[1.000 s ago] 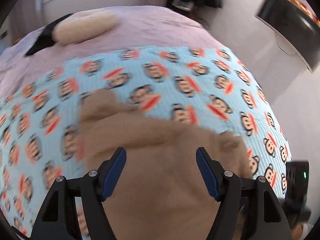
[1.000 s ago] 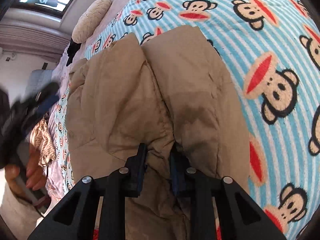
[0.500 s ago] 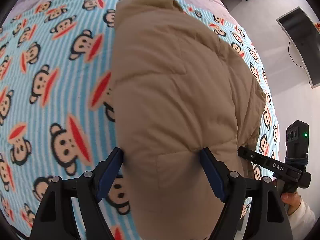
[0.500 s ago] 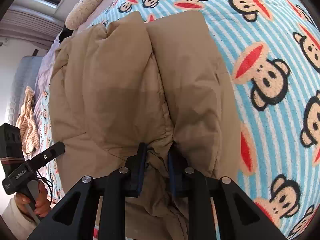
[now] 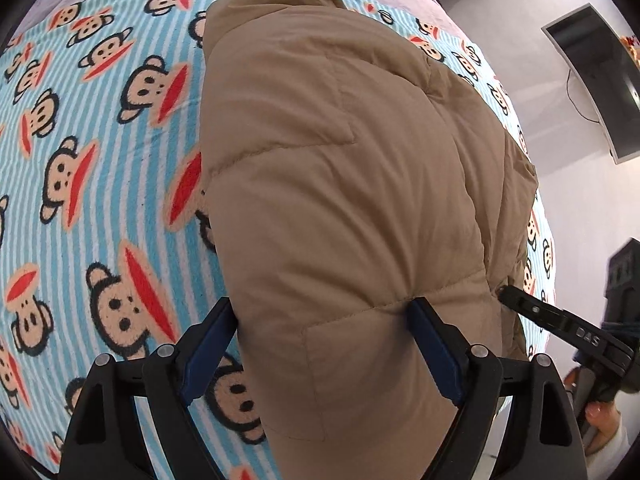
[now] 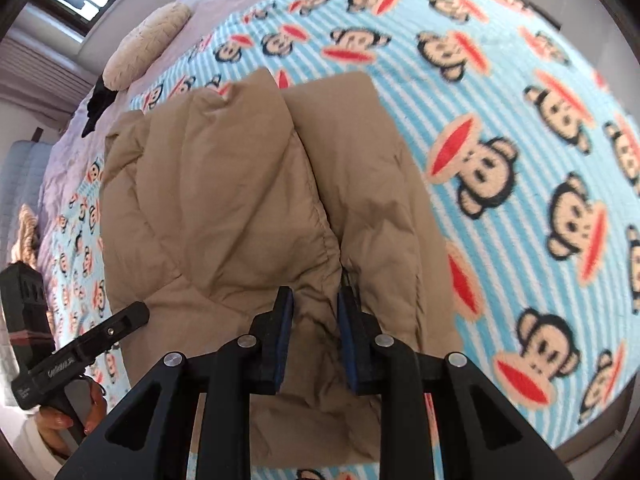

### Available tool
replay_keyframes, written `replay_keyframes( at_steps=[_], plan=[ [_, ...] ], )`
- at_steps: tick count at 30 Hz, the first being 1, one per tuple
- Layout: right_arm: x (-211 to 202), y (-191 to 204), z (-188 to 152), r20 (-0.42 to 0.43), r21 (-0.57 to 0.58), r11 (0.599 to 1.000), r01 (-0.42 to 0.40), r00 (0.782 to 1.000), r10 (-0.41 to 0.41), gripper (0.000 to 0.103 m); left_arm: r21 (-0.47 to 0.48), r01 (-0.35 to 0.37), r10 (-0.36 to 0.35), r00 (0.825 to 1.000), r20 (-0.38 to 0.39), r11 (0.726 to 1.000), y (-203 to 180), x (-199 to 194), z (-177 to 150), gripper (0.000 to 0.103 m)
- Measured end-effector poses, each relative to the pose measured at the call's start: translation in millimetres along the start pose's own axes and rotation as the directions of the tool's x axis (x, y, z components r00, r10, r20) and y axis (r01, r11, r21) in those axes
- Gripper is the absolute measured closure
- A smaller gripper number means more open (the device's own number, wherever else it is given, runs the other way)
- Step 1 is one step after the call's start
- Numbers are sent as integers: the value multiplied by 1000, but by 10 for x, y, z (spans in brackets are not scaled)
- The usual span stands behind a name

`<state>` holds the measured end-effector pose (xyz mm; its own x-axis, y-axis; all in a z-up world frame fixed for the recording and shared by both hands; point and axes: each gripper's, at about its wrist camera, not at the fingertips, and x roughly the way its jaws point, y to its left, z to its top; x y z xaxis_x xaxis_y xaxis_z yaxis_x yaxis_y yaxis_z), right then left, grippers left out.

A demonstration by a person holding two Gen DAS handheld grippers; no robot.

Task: Fold large clothes

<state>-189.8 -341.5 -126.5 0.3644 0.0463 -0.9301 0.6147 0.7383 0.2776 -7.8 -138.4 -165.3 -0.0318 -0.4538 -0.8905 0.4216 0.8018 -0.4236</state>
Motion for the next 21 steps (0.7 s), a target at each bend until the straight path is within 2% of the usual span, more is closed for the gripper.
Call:
replay_keyframes(
  at_steps=[4,9,14,19,21],
  plan=[
    [-126,162,-93,41,-54,998,17,999,-15,78,40,-16,16,1000,2,999,-13,-48,-15,15],
    [19,203,-141,-19,-72,997,42,999,-44,76,73,-44,44,999,5,996,-102,-75,44,15],
    [105,190,-74,-71,-97,995,21,997,-28,73,101,-79,75,996,37,992,-172,-229,39,15],
    [96,132,38,-123,-95,995,-38,992,26,72,79,-93,92,996,22,993,-120,-291,61,15],
    [10,65,59,-129,-90,993,-72,990,60,66,75,-102,101,995,22,992,-103,-310,63,15]
  ],
)
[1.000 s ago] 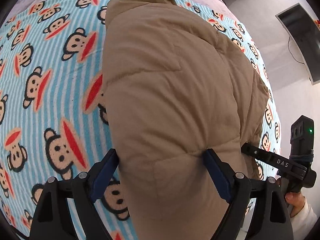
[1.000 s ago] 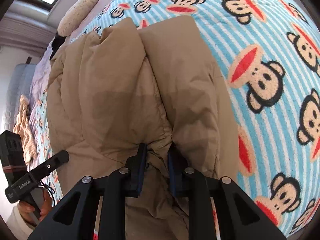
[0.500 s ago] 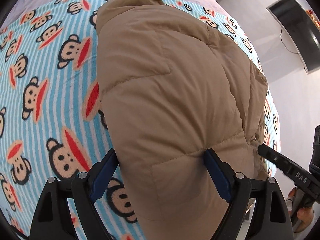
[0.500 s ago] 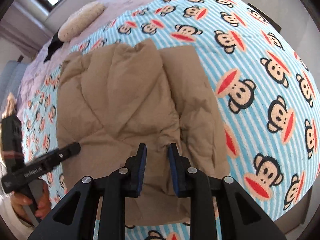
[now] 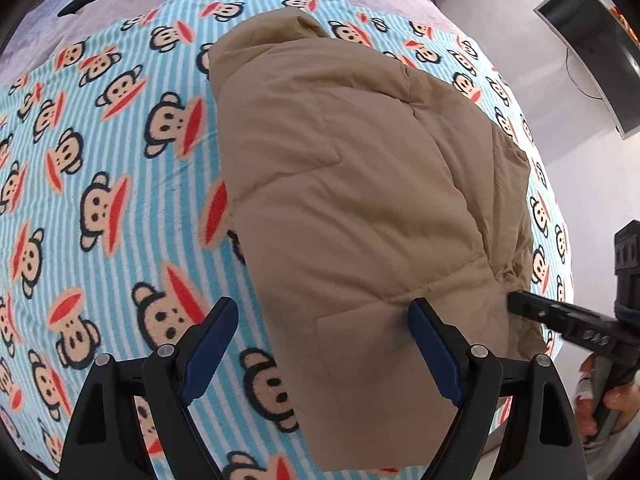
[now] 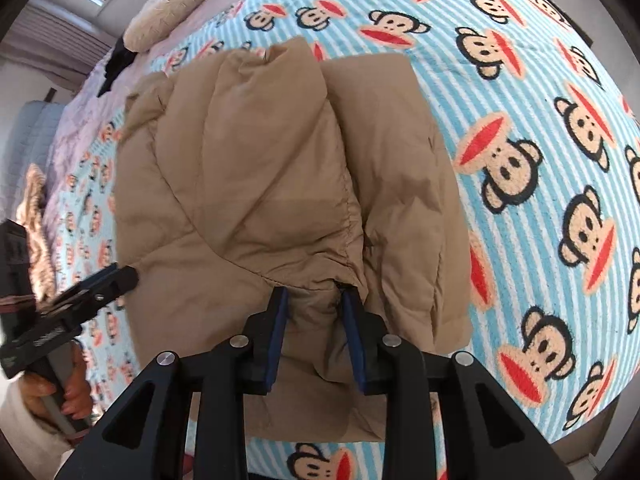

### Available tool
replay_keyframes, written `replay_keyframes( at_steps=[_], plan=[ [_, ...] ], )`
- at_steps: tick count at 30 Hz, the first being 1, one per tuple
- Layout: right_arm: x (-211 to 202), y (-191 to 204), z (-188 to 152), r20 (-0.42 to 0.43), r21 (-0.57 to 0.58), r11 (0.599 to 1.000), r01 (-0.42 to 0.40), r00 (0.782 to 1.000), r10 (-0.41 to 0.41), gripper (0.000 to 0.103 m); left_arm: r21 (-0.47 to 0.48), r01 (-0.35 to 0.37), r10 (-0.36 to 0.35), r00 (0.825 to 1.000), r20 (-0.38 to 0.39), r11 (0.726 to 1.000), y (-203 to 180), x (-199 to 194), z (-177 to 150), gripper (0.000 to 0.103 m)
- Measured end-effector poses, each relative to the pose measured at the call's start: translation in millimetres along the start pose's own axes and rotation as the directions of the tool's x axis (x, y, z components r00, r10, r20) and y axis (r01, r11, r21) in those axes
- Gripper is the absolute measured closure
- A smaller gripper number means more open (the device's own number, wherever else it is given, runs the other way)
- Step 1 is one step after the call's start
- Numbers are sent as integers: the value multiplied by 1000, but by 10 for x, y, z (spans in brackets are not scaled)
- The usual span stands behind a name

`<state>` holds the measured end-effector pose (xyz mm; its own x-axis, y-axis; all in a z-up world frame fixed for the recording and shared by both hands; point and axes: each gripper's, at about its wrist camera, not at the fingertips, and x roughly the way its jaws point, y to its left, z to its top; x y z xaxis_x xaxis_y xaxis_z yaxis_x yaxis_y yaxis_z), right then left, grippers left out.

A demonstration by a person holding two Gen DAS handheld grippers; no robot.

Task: Fold large clothes

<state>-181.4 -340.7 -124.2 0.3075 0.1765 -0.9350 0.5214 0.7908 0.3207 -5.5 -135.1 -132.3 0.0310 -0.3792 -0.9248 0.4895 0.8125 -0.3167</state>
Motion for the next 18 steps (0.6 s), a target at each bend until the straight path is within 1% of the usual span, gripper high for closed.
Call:
replay_keyframes(
  at_steps=[1,2,3,4,8,9,10,11,14,15,18],
  plan=[
    [-57,-14,10,7,-6,1000,-4,1000,4,55,-1,-3,3,1000,-4,1000,12,-3,-1,15],
    [-104,-36,31,17,-13,1000,3,1000,-3,48,-3,-7,7,1000,-5,1000,5,-6,2,15],
    [-153,-62,56,30,-18,1000,10,1000,-10,38,-8,-11,11,1000,-4,1000,-2,-15,6,15],
    [-193,-100,92,38,-19,1000,10,999,-9,35,-14,-14,14,1000,-2,1000,-3,-22,7,15],
    [-203,-273,252,25,-3,1000,9,1000,-9,34,-42,-16,16,1000,-3,999,1,-18,19,15],
    [-185,-299,281,20,0,1000,8,1000,-8,29,-45,-18,18,1000,-7,999,-2,-5,24,15],
    [-169,-361,303,11,4,1000,1,1000,-1,19,-47,-22,21,1000,-9,999,-5,6,31,15],
    [-138,-408,333,5,10,1000,-6,1000,6,17,-47,-24,23,1000,-11,999,-9,11,41,15],
    [-49,-561,384,-8,44,999,-10,1000,10,16,-53,-27,25,999,-21,998,-20,26,70,15],
    [-36,-622,407,-10,59,998,-15,1000,16,14,-54,-26,25,999,-22,998,-22,27,78,15],
    [-10,-740,452,-12,85,996,-39,999,41,13,-44,-24,23,1000,-14,999,-41,24,113,15]
  ],
)
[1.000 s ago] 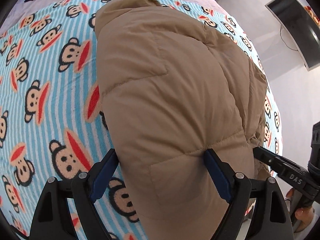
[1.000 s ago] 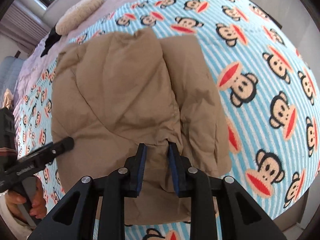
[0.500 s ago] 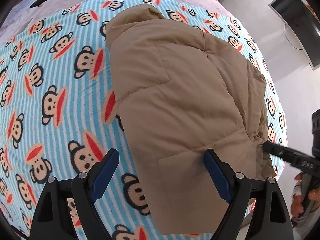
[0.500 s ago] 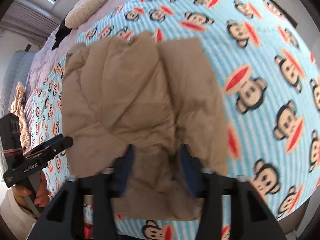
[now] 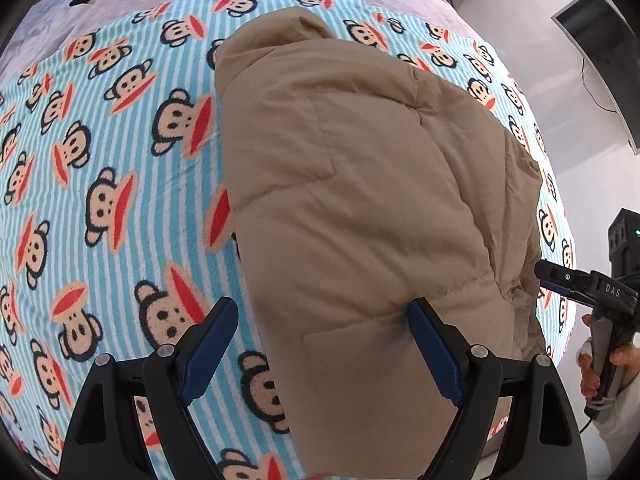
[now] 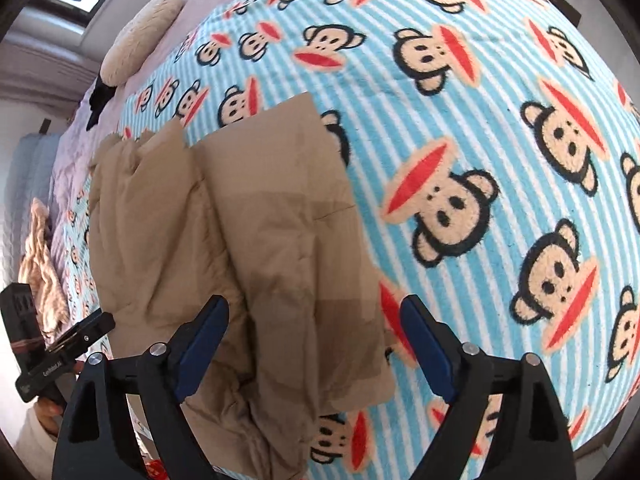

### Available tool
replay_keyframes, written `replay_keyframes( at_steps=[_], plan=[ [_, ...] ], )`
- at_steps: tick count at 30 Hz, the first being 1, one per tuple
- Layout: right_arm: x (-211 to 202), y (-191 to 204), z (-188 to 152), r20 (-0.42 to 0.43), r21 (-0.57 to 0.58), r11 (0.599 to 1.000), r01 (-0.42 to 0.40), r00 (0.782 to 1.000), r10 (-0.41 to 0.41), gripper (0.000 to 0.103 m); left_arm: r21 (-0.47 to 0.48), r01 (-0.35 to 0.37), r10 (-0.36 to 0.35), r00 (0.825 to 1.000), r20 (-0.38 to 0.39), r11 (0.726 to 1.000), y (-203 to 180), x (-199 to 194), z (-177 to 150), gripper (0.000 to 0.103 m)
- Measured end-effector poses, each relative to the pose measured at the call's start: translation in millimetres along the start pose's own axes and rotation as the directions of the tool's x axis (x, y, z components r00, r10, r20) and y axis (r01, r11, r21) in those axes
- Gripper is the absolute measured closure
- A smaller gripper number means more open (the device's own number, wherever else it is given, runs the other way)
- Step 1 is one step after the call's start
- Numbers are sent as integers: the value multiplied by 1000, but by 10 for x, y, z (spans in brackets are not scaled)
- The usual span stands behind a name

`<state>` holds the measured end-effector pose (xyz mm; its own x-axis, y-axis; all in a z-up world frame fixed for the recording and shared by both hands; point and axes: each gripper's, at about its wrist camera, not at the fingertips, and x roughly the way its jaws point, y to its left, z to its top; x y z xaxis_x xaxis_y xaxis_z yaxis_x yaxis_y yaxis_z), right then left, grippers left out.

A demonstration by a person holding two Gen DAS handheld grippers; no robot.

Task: Fold large clothes

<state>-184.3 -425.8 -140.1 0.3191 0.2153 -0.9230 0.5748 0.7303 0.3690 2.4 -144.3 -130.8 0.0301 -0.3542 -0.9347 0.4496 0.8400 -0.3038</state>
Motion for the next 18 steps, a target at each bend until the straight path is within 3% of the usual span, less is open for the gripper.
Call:
replay_keyframes(
  at_steps=[1,2,7,12,18],
  plan=[
    [9,-17,20,-2,-2,1000,-4,1000,4,5,1,7,-7,1000,2,1000,2,-5,14,3],
    [14,-34,36,-6,-8,1000,-14,1000,14,0,1,15,-15,1000,7,1000,8,-18,31,0],
    [56,-98,175,-30,-19,989,-146,989,146,0,-49,158,-158,987,2,986,212,-48,140,0],
    [271,-135,327,-109,-27,962,-271,958,266,0,-204,374,-389,921,-37,905,575,229,209,0],
    [655,-118,468,-206,-90,958,-271,946,248,0,-230,447,-469,882,-47,865,629,533,249,0]
  ],
)
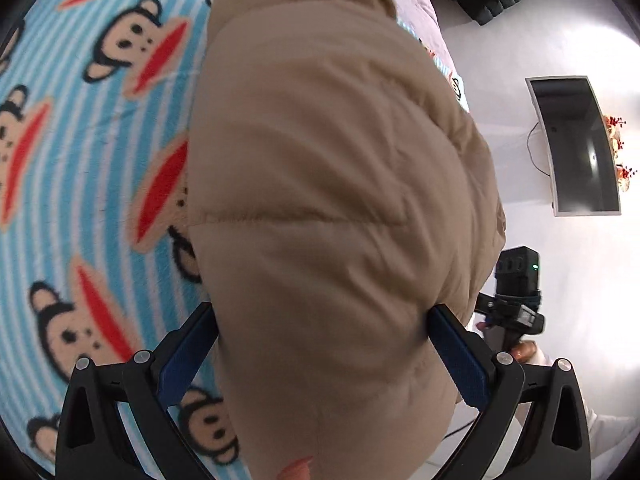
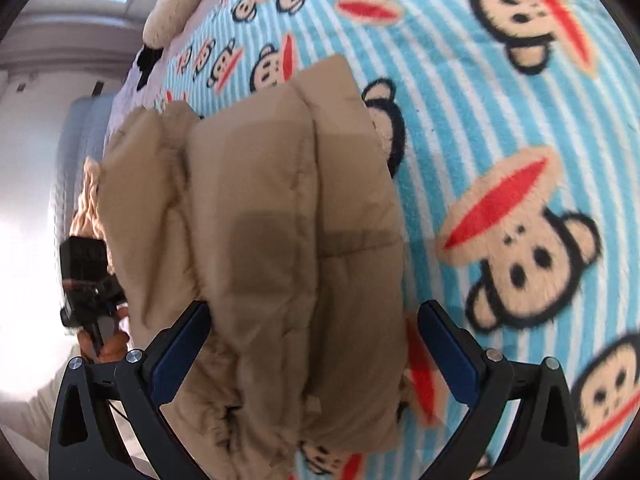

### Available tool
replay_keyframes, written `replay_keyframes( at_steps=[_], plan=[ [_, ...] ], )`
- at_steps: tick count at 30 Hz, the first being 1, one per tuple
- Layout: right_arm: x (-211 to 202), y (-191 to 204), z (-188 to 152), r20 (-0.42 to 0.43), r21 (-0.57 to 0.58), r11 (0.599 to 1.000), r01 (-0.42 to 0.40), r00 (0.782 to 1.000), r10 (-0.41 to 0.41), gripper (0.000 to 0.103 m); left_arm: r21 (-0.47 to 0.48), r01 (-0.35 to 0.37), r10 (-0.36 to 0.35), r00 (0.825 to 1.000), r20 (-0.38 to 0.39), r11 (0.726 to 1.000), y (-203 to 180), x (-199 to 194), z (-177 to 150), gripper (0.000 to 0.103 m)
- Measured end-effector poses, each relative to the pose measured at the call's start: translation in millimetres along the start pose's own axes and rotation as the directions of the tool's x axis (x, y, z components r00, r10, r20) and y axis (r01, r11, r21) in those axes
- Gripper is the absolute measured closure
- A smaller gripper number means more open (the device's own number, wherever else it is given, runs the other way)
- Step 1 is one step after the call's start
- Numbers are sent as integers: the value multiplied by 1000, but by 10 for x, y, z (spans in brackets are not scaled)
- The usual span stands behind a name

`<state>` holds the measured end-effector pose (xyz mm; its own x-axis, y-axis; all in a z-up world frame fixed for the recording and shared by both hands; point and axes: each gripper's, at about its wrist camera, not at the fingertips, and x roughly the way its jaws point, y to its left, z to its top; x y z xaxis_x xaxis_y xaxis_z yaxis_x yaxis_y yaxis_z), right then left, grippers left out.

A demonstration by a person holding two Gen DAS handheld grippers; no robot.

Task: Fold large clothes

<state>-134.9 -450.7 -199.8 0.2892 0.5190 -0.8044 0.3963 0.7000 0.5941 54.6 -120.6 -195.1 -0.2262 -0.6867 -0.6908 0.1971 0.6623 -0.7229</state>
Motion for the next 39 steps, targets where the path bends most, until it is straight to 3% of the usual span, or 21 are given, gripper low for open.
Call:
replay_keyframes(
  at_steps=[4,6,7,10,12,15,17,21,23,25,27,34,39],
  plan=[
    [112,-127,145,-11,-3,999,-43,999,43,0,-16,42,-42,999,-6,999,59,70,38,0],
    [113,-169,206,-17,23,991,-131,991,132,0,-23,56,-57,998,-9,998,76,98,36,0],
    [116,-169,211,-17,35,982,-183,983,184,0,-30,64,-65,998,-8,997,82,109,31,0],
    [152,-93,247,-38,49,932,-360,931,362,0,-33,63,-63,998,3,997,79,143,-32,0],
    [220,29,270,-74,1,943,-333,940,332,0,-29,54,-54,999,9,998,69,171,-71,0],
    [432,224,306,-140,-99,977,-187,975,172,0,-18,34,-33,999,15,999,20,244,-73,0],
    [501,253,312,-148,-104,981,-165,978,149,0,-19,15,-15,1000,18,1000,-35,302,-78,0],
    [532,268,356,-120,-30,987,-160,981,155,2,-31,-23,24,999,37,999,-172,347,-100,2],
    [507,267,350,-119,-12,985,-171,979,168,20,-23,-34,36,998,56,999,-319,335,-144,12],
    [467,302,336,-104,5,978,-209,972,209,44,-20,-38,39,997,73,999,-399,265,-174,25],
    [405,382,323,-89,-6,972,-237,968,235,55,-22,-31,32,996,84,999,-419,171,-202,29],
    [287,811,274,-40,-45,952,-302,953,300,57,7,9,-10,985,170,1000,-588,-250,-270,29],
    [441,1391,271,-29,-112,944,-311,950,310,57,6,0,-2,974,226,1000,-411,-748,-197,29]
  ],
)
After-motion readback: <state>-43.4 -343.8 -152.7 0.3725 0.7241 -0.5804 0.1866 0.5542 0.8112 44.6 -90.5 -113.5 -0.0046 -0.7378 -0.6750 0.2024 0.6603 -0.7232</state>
